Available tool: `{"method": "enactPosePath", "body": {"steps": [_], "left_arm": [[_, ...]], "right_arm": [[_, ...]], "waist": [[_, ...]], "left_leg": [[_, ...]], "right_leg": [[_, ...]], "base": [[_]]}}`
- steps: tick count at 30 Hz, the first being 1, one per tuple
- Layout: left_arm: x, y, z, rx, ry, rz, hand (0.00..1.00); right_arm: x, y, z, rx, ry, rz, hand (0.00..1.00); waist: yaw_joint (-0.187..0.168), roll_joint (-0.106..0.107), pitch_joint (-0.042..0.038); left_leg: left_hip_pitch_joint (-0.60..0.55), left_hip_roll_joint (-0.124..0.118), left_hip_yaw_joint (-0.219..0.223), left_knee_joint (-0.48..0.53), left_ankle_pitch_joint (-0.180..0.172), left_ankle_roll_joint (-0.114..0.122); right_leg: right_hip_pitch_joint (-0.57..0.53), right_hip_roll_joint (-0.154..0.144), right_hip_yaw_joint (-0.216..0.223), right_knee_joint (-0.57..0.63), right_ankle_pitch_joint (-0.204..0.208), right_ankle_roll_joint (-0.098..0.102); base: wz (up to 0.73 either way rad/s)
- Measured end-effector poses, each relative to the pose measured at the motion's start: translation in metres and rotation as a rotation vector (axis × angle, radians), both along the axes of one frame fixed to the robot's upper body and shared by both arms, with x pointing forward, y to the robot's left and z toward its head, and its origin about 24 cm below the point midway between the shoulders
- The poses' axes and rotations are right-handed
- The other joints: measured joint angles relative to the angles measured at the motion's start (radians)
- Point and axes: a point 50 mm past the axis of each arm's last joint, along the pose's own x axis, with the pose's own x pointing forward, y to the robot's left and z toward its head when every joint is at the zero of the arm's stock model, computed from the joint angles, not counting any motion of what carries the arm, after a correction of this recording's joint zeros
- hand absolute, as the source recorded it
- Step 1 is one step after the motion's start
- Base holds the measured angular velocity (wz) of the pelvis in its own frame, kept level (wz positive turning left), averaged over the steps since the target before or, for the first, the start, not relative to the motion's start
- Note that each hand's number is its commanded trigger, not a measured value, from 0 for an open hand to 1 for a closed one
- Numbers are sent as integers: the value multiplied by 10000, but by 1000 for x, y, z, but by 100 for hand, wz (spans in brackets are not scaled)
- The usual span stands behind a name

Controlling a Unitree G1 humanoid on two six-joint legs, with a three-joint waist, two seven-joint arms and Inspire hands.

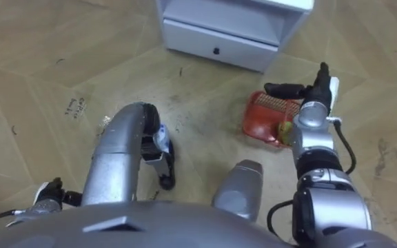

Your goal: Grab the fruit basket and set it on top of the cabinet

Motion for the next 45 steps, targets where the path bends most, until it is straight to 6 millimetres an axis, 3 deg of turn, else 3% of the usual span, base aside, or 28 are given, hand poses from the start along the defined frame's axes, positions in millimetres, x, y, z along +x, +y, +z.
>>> {"method": "enactPosePath", "body": {"steps": [4,9,13,17,22,23,24,25,26,27,28,29,32,34,36,38,45], "left_arm": [[-4,1,0,18,53,5,0],[-16,-8,-4,-148,344,-553,0],[-25,-10,-5,-200,569,-796,0],[-28,-12,-6,-245,693,-1152,0],[-36,-14,-7,-471,959,-1403,0],[-40,-14,-7,-517,1067,-1384,0],[-42,-20,-9,-694,1097,-1363,0],[-44,-25,-10,-855,1119,-1379,0],[-42,-28,-11,-1019,1039,-1428,0],[-37,-27,-11,-1116,832,-1457,0],[-37,-26,-10,-1132,767,-1387,0],[-36,-22,-9,-1048,749,-1395,0],[-36,-17,-8,-862,815,-1517,0],[-33,-20,-9,-928,861,-1718,0],[-28,-25,-9,-1042,797,-1902,0],[-28,-24,-9,-1040,803,-1887,0],[-29,-26,-10,-1316,803,-1543,0]], "right_arm": [[0,-1,0,133,-6,35,0],[-2,-1,-1,521,-53,-65,0],[-3,-2,-2,418,20,23,0],[0,1,-1,387,13,307,0],[3,1,1,112,96,937,0],[3,-1,2,52,103,965,0],[5,-6,5,-206,109,1100,0],[6,-9,7,-322,93,1125,0],[4,-12,7,-393,155,1074,0],[2,-18,7,-505,220,1011,0],[2,-19,7,-538,253,989,0],[1,-18,6,-544,328,1043,0],[-3,-18,1,-657,653,1223,0],[-2,-22,2,-712,690,1220,0],[-7,-31,1,-834,1036,1072,0],[-9,-32,-1,-826,1184,1042,0],[-15,-34,-6,-472,1397,756,0]], "waist": [[-210,-133,23],[-498,-350,-62],[-528,-471,-27],[-498,-551,16],[-380,-548,33],[-395,-563,40],[-349,-392,160],[-253,-224,184],[-273,-205,183],[-348,-245,198],[-356,-241,193],[-354,-280,122],[-266,-443,104],[-246,-226,165],[-159,103,156],[-148,257,157],[-118,296,187]], "left_leg": [[-289,-46,28,1013,-327,-20],[-406,-36,-97,1529,-488,-351],[-297,-15,-105,1674,-587,-592],[-415,-69,-197,1956,-666,-942],[-1000,-247,-705,2839,-580,-1329],[-1194,-458,-908,3202,-507,-1477],[-1448,-547,-1279,3629,-410,-1668],[-1618,-694,-1420,3714,-352,-1807],[-1807,-1022,-1336,3447,-346,-1936],[-2089,-1192,-989,2832,-322,-1904],[-2160,-1213,-987,2673,-301,-1981],[-2096,-1240,-1053,2615,-343,-2094],[-2013,-1203,-1106,2649,-361,-2057],[-2018,-1053,-1150,2711,-367,-2068],[-2046,-853,-1119,2701,-386,-2129],[-2061,-760,-1090,2678,-356,-2193],[-2128,-675,-939,2506,-262,-2376]], "right_leg": [[-21,-78,198,1264,-1,-1],[37,-37,311,1973,-29,-48],[159,12,372,2160,-126,-176],[154,276,650,2548,-239,-296],[156,620,915,3347,-607,-463],[274,724,1048,3647,-706,-524],[297,1024,1137,3855,-717,-572],[254,1180,1195,3861,-728,-580],[175,1081,1279,3829,-739,-546],[83,961,1272,3790,-740,-515],[40,933,1263,3769,-743,-469],[-45,851,1334,3718,-766,-417],[-78,873,1415,3664,-792,-366],[-103,1014,1420,3773,-794,-365],[-253,1126,1498,3966,-801,-380],[-423,1171,1646,4097,-801,-381],[-959,1262,2171,4327,-819,-386]], "base": [[26],[5],[0],[3],[-6],[-25],[-31],[-27],[4],[17],[14],[0],[-12],[-12],[-10],[-17],[-12]]}}
